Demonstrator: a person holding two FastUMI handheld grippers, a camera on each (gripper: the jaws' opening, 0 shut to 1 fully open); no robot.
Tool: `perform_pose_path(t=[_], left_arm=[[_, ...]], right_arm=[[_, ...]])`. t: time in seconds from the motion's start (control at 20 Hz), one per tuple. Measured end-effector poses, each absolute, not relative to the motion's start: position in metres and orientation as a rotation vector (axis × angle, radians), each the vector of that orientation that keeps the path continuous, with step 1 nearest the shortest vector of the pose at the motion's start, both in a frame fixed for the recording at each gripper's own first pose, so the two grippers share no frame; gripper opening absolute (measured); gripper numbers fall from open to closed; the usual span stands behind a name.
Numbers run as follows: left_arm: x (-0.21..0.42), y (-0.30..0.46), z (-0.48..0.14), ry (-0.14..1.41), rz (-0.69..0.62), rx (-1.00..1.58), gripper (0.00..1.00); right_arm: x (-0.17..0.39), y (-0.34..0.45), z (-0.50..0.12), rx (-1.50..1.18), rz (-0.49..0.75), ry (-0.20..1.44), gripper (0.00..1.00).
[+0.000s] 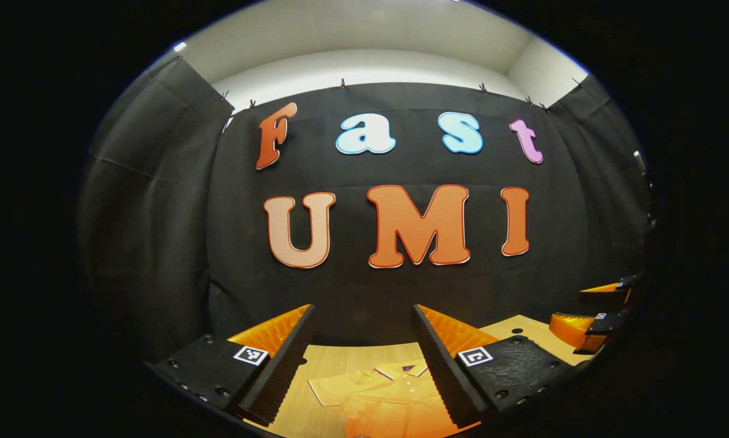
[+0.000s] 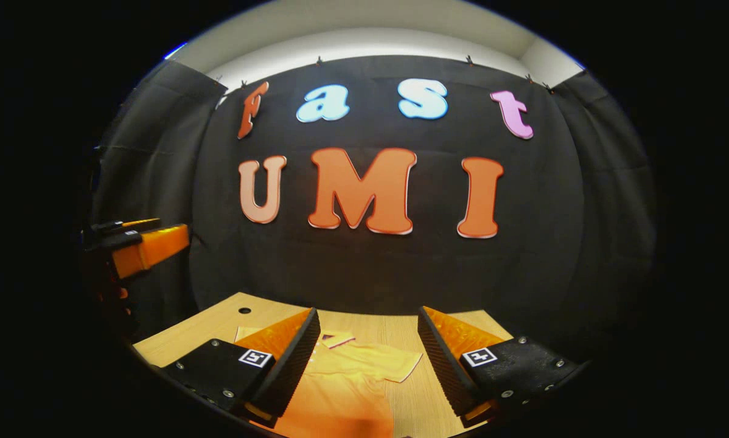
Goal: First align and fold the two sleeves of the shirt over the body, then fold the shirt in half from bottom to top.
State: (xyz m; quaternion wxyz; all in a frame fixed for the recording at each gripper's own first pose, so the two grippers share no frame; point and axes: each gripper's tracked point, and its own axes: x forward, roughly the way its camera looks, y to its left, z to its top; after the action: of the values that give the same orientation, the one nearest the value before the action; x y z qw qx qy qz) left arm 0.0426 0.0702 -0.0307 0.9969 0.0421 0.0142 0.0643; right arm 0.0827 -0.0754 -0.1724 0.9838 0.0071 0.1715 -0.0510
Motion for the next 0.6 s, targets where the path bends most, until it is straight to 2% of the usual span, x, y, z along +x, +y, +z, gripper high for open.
perform_pose_path(t=[0.3,0.6], left_arm=[[0.034,0.089,-0.031,0.036,0.143,0.100,0.97],[0.031,0.106,-0.036,0.067,0.185,0.105,0.97]], right_arm=[[0.118,-0.112,-0.245,0.091,-0.152,0.616,0.98],[0.148,-0.131,-0.301,0.147,-0.173,0.790,0.98]])
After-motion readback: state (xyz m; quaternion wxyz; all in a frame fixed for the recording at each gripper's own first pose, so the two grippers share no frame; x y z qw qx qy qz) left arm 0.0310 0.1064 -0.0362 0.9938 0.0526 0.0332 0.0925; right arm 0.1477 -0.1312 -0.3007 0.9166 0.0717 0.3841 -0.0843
